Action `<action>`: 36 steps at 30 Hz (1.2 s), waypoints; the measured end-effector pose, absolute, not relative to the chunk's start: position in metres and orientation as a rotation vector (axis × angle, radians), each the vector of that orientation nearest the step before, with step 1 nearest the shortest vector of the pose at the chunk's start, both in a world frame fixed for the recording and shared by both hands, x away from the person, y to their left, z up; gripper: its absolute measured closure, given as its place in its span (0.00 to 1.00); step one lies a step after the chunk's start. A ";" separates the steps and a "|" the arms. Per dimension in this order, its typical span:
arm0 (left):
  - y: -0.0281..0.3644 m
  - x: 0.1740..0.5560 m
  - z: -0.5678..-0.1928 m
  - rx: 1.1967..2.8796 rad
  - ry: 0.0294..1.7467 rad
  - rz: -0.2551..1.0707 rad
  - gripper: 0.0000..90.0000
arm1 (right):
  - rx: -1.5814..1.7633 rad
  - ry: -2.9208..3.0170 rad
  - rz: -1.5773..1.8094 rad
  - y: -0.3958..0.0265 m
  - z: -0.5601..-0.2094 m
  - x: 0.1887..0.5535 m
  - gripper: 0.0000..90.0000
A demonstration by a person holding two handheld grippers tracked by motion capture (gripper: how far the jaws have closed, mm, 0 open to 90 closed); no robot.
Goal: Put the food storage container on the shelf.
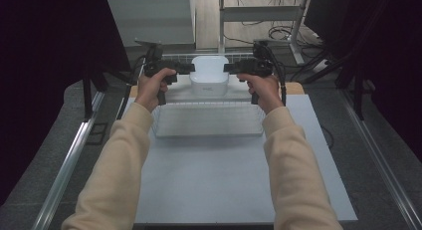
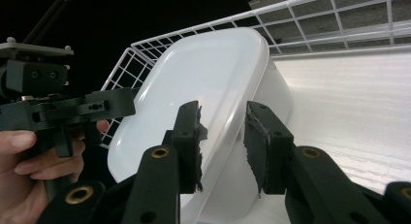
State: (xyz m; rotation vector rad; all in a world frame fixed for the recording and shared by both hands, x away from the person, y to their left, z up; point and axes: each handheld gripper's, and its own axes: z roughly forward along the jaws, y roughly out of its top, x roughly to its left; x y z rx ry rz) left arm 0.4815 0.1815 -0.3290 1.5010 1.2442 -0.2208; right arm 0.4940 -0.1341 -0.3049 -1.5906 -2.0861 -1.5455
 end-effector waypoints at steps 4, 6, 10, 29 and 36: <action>0.180 0.481 -0.330 1.523 1.219 -0.228 0.65 | -1.570 -2.095 -1.558 -0.134 -0.305 0.494 0.70; 0.180 0.477 -0.328 1.534 1.204 -0.191 0.52 | -1.530 -2.096 -1.596 -0.135 -0.303 0.492 0.59; 0.184 0.459 -0.315 1.562 1.163 -0.074 0.38 | -1.454 -2.148 -1.718 -0.139 -0.294 0.476 0.43; 0.197 0.348 -0.322 1.725 0.995 0.249 0.30 | -1.140 -2.630 -1.771 -0.170 -0.305 0.382 0.30; 0.196 0.304 -0.354 1.782 0.939 0.335 0.30 | -1.102 -2.667 -1.802 -0.186 -0.330 0.342 0.29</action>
